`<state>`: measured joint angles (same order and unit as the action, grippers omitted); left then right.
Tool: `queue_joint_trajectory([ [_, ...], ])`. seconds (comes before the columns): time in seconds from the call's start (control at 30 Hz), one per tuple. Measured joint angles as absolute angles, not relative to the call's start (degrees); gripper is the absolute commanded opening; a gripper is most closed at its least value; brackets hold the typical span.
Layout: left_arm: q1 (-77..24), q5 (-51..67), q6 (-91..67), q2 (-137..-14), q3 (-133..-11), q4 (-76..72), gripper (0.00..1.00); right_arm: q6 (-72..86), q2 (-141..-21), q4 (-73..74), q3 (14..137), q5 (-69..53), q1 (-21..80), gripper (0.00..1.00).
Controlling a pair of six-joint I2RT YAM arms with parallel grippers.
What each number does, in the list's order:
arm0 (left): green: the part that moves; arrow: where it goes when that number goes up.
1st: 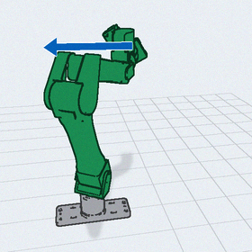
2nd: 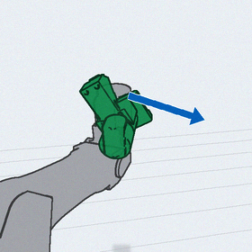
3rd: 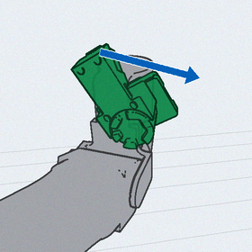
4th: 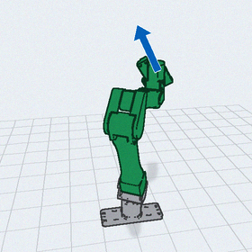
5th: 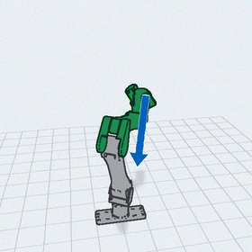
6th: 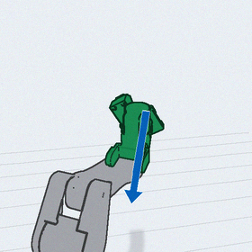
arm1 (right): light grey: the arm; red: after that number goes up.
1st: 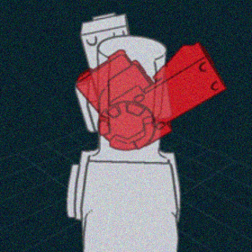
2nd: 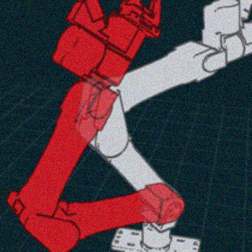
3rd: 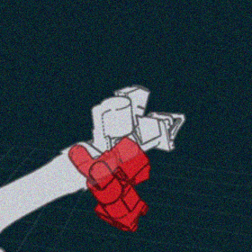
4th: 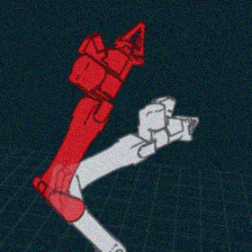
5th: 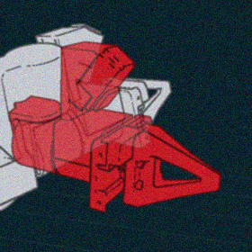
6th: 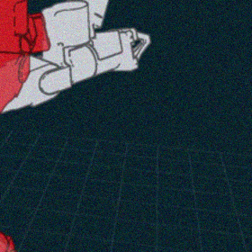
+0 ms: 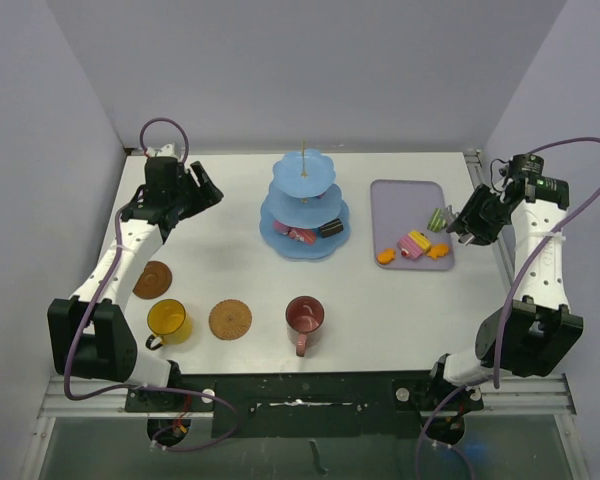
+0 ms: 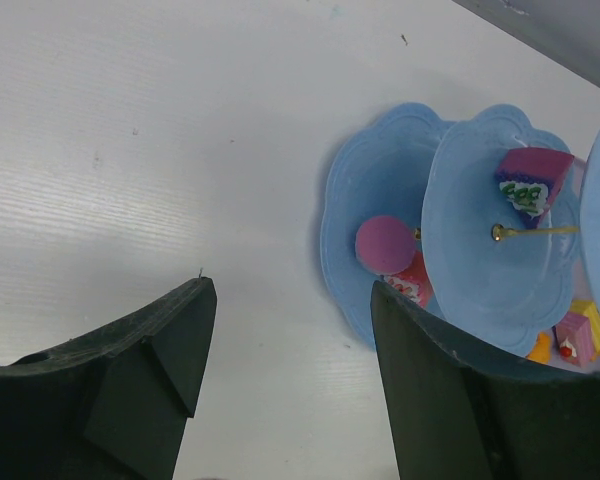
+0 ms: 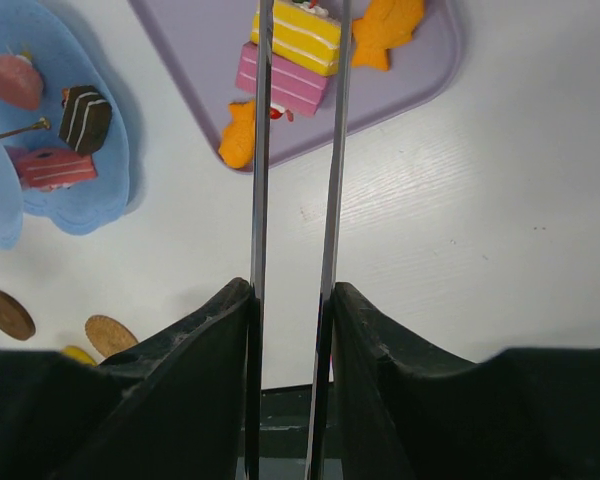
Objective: Serve the afternoon tea
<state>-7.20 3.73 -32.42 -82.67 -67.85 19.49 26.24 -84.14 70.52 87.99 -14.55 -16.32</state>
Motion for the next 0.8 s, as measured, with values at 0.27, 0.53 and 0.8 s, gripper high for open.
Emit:
queue_joint_trajectory([
  [0.27,-7.2,3.7,-32.4,-82.67,-67.85,19.49,0.62,23.42,-87.57,70.7,88.23,-13.06,-16.47,0.35],
  [0.53,-7.2,3.7,-32.38,-82.67,-67.85,19.49,0.62,20.27,-90.56,70.87,89.1,-13.02,-16.47,0.36],
  [0.8,-7.2,3.7,-32.4,-82.67,-67.85,19.49,0.62,18.0,-93.84,71.37,91.74,-12.43,-16.47,0.37],
])
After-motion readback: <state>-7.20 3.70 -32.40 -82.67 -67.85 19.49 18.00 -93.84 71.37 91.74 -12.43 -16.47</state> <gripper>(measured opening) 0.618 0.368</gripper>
